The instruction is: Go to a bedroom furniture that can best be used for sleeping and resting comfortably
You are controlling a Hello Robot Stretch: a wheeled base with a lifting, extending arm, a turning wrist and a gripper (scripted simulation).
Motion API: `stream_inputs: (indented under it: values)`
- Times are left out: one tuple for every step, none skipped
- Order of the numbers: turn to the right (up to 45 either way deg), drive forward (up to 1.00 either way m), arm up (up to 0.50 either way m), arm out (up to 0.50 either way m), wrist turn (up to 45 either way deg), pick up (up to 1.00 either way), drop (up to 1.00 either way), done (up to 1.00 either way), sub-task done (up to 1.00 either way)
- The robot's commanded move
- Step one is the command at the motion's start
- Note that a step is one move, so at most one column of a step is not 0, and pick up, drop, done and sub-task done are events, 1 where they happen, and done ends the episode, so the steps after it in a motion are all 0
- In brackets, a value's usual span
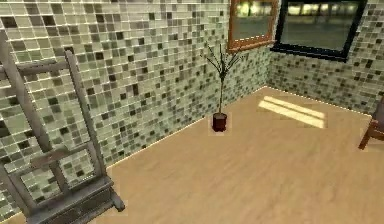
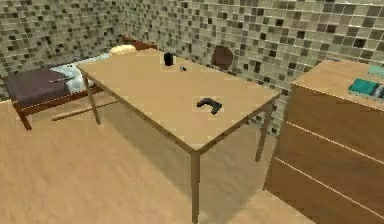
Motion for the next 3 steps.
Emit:
stream_inputs:
  values:
    - [42.0, 0.0, 0.0, 0.0, 0.0, 0.0, 0.0, 0.0, 0.0]
    - [0.0, 1.0, 0.0, 0.0, 0.0, 0.0, 0.0, 0.0, 0.0]
    - [3.0, 0.0, 0.0, 0.0, 0.0, 0.0, 0.0, 0.0, 0.0]
